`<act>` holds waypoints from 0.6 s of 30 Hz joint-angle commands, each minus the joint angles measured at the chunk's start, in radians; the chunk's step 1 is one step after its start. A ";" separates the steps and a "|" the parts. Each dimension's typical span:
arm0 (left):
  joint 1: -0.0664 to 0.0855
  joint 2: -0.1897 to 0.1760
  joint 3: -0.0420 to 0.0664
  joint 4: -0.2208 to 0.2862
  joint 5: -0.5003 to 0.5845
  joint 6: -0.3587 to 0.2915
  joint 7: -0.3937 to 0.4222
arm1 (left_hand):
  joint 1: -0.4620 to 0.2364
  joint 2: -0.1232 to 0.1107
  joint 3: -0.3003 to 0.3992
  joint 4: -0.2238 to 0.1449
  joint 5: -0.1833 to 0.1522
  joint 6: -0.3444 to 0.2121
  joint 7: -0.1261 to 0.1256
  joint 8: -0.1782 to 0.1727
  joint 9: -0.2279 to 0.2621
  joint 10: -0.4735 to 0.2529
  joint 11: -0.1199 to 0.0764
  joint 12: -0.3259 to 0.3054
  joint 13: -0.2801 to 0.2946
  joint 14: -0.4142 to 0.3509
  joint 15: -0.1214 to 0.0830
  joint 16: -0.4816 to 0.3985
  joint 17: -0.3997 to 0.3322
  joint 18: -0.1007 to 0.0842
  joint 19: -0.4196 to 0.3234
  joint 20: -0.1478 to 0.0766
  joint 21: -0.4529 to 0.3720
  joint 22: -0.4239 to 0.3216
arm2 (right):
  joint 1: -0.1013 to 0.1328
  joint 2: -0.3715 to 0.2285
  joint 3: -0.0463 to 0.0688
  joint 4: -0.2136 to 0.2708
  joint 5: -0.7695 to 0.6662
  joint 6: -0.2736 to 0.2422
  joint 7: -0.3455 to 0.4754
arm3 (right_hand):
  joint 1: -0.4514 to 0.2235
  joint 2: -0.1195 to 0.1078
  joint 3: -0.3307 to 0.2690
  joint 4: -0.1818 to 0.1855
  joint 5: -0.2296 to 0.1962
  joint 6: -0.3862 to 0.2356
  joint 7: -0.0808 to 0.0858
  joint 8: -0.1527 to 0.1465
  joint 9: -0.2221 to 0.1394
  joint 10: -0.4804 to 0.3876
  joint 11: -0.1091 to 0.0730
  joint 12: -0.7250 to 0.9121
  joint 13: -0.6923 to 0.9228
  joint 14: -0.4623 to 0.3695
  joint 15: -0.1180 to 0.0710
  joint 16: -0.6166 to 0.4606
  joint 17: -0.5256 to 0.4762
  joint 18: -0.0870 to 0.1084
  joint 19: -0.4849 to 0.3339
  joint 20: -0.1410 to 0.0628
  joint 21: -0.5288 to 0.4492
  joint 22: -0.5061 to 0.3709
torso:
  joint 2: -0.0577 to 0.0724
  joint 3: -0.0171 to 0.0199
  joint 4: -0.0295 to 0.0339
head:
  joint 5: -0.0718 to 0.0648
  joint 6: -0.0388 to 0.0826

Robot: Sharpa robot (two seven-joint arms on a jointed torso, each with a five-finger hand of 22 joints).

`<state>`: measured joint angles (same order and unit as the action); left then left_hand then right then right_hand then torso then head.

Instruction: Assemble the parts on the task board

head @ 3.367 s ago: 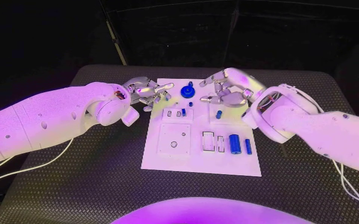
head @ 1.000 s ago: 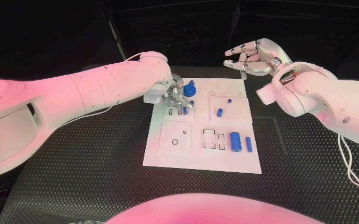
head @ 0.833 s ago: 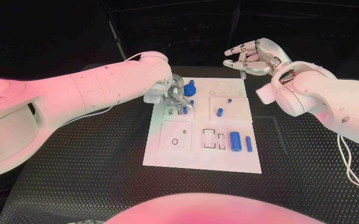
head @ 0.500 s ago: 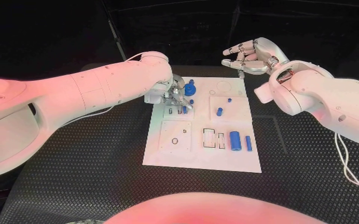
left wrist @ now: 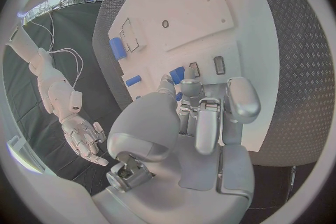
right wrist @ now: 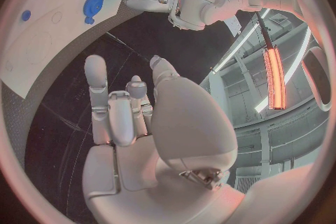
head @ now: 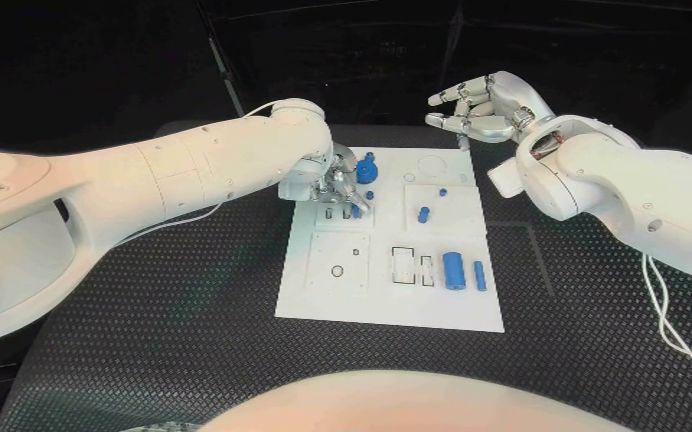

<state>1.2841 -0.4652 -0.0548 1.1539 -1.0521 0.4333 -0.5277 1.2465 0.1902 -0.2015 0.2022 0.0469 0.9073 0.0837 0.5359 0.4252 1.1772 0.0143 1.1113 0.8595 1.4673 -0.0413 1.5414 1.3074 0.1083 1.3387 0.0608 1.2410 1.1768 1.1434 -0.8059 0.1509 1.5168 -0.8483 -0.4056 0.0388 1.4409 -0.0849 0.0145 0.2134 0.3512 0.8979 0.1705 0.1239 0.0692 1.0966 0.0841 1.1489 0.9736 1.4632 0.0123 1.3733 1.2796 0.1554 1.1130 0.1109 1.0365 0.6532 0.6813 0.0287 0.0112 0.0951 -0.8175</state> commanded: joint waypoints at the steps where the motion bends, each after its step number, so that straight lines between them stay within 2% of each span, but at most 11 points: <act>1: 0.001 -0.001 0.001 0.001 0.042 -0.008 -0.007 | 0.037 0.014 0.030 -0.025 0.002 -0.011 -0.001 0.006 0.006 -0.009 -0.004 -0.005 -0.001 0.089 -0.010 0.002 0.225 -0.012 -0.006 0.000 -0.002 0.002 | 0.002 0.003 0.001 -0.001 -0.006 0.002 0.000 | 0.000 0.007 -0.006 0.001 0.004 -0.007 0.002 0.003 -0.001 -0.008 0.001 -0.004 -0.001 0.029 -0.007 -0.007 -0.001 0.012 -0.007 0.001 -0.005 -0.001 | 0.001 0.0003 0.0010 | -0.001 -0.001; 4: 0.001 -0.001 0.001 0.003 0.060 -0.030 -0.004 | 0.091 0.037 0.077 -0.065 0.002 -0.021 -0.006 0.010 0.014 -0.013 -0.009 -0.010 -0.004 0.089 -0.014 0.003 0.226 -0.012 -0.005 -0.003 -0.001 0.004 | 0.002 0.004 0.001 -0.003 -0.011 0.003 -0.003 | 0.001 0.007 -0.006 0.001 0.006 -0.008 0.002 0.003 -0.001 -0.008 0.001 -0.004 -0.002 0.027 -0.007 -0.013 -0.008 0.013 -0.010 0.001 -0.008 -0.007 | 0.001 -0.0002 0.0007 | -0.001 -0.002; 7: 0.001 -0.003 0.001 0.004 0.078 -0.054 -0.001 | 0.122 0.047 0.113 -0.094 0.002 -0.029 -0.009 0.014 0.020 -0.017 -0.012 -0.016 -0.008 0.090 -0.016 0.003 0.227 -0.013 -0.004 -0.006 0.000 0.006 | 0.002 0.005 0.001 -0.005 -0.014 0.005 -0.006 | 0.001 0.007 -0.007 0.001 0.007 -0.008 0.002 0.004 -0.001 -0.009 0.001 -0.004 -0.003 0.026 -0.006 -0.015 -0.011 0.013 -0.011 0.001 -0.010 -0.008 | 0.002 -0.0002 0.0009 | -0.001 -0.003; 8: 0.001 -0.005 0.001 0.006 0.086 -0.065 0.000 | 0.148 0.054 0.140 -0.117 0.002 -0.032 -0.013 0.018 0.026 -0.019 -0.016 -0.020 -0.010 0.090 -0.019 0.004 0.227 -0.013 -0.004 -0.008 0.000 0.007 | 0.002 0.005 0.001 -0.006 -0.015 0.006 -0.007 | 0.001 0.007 -0.007 0.001 0.007 -0.008 0.002 0.004 -0.001 -0.009 0.001 -0.004 -0.003 0.026 -0.006 -0.015 -0.011 0.013 -0.011 0.001 -0.010 -0.008 | 0.001 0.0001 0.0009 | -0.001 -0.004; 12: 0.001 -0.009 0.001 0.010 0.112 -0.079 0.002 | 0.184 0.059 0.198 -0.159 0.003 -0.041 -0.015 0.029 0.039 -0.024 -0.019 -0.031 -0.016 0.090 -0.023 0.004 0.228 -0.013 -0.004 -0.012 0.000 0.009 | 0.002 0.007 0.001 -0.009 -0.016 0.009 -0.008 | 0.002 0.008 -0.007 0.000 0.015 -0.008 0.002 0.005 -0.001 -0.010 0.002 -0.004 -0.004 0.025 -0.006 -0.017 -0.013 0.013 -0.012 0.002 -0.013 -0.011 | 0.001 0.0002 0.0018 | -0.001 -0.006; 16: 0.000 -0.020 0.001 0.019 0.157 -0.096 0.003 | 0.148 0.034 0.295 -0.184 0.001 -0.060 -0.011 0.055 0.071 -0.018 -0.012 -0.040 -0.021 0.090 -0.020 0.005 0.229 -0.014 -0.004 -0.012 0.001 0.013 | 0.002 0.010 0.001 -0.014 -0.017 0.009 -0.006 | 0.004 0.009 -0.008 -0.001 0.029 -0.007 0.002 0.007 0.000 -0.011 0.002 -0.003 -0.006 0.025 -0.006 -0.019 -0.014 0.014 -0.013 0.002 -0.016 -0.013 | 0.001 0.0005 0.0025 | -0.001 -0.006; 18: 0.000 -0.030 0.001 0.027 0.178 -0.109 0.003 | 0.124 0.014 0.346 -0.194 0.000 -0.066 -0.009 0.066 0.084 -0.014 -0.018 -0.040 -0.020 0.091 -0.018 0.006 0.230 -0.014 -0.004 -0.012 0.001 0.015 | 0.002 0.011 0.001 -0.017 -0.017 0.010 -0.006 | 0.004 0.009 -0.008 -0.001 0.034 -0.007 0.002 0.008 0.000 -0.012 0.002 -0.003 -0.007 0.025 -0.006 -0.020 -0.014 0.014 -0.013 0.002 -0.017 -0.014 | 0.000 0.0008 0.0031 | 0.000 -0.006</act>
<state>1.2834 -0.4906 -0.0546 1.1749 -0.9430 0.3658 -0.5275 1.3893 0.2168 -0.0168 0.1607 0.0464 0.8467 0.0733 0.5999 0.5061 1.1549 -0.0016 1.0760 0.8392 1.4689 -0.0573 1.5414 1.3074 0.1084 1.3316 0.0537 1.2410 1.1907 1.1433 -0.7958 0.1509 1.5003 -0.8592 -0.4026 0.0301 1.4410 -0.0850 0.0117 0.2106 0.3814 0.8979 0.1705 0.1278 0.0694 1.0932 0.0876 1.1489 0.9674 1.4633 0.0123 1.3592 1.2671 0.1554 1.1057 0.1107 1.0256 0.6399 0.6825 0.0289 0.0133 0.0940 -0.8234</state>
